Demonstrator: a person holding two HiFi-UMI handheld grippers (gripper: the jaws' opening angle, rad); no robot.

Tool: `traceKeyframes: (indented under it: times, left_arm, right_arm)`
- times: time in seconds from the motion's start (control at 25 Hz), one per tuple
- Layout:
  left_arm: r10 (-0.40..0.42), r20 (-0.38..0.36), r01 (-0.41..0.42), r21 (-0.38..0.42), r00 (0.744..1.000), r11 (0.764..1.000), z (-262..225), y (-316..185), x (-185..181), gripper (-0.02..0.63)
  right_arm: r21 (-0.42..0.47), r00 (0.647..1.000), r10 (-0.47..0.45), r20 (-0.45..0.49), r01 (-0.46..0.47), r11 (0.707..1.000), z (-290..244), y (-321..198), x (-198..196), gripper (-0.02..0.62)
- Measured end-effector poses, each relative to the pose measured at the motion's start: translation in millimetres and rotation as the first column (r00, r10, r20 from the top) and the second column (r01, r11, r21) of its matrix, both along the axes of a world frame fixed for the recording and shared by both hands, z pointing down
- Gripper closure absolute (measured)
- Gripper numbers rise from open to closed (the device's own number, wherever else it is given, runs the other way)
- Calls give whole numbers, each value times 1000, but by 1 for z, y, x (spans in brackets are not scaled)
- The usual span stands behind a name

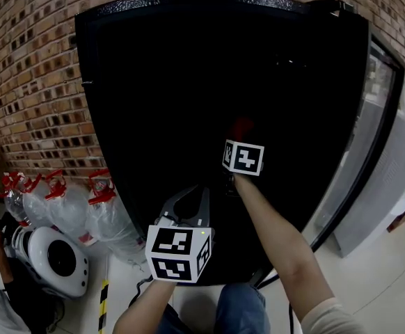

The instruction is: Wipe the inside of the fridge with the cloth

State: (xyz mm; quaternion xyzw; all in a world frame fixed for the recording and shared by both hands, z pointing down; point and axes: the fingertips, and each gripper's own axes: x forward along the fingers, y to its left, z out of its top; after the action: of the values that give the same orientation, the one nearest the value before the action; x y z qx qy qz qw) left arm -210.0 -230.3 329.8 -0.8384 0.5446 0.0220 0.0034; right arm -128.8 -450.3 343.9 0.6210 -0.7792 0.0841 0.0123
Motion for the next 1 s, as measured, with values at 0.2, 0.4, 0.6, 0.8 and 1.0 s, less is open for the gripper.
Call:
traceKeyframes:
  times: [0.2,0.4,0.6,0.8,1.0]
  left_arm:
    - [4,-16,-4,-4,1000,1000,-1,-7,5,591]
    - [4,-26,-4,1,1000,1000,-4,-12,11,591]
    - [10,-26,-10,-9,1000,1000,2,-15,17,591]
    - [15,-28,-16,-11,999,1000,6,-17,22,591]
    - [17,-40,-18,-25,999,1000,11,-19,24,591]
  right_arm:
    - [55,999,-27,29,25,998,-14,21,3,535]
    - [124,984,-129,125,113,986,-34,60,-2,535]
    - [211,962,-222,159,186,960,-45,116,-3,535]
    - [277,954,-257,155,208,938,-42,169,8,535]
    - [313,964,-254,85,216,925,-30,208,14,535]
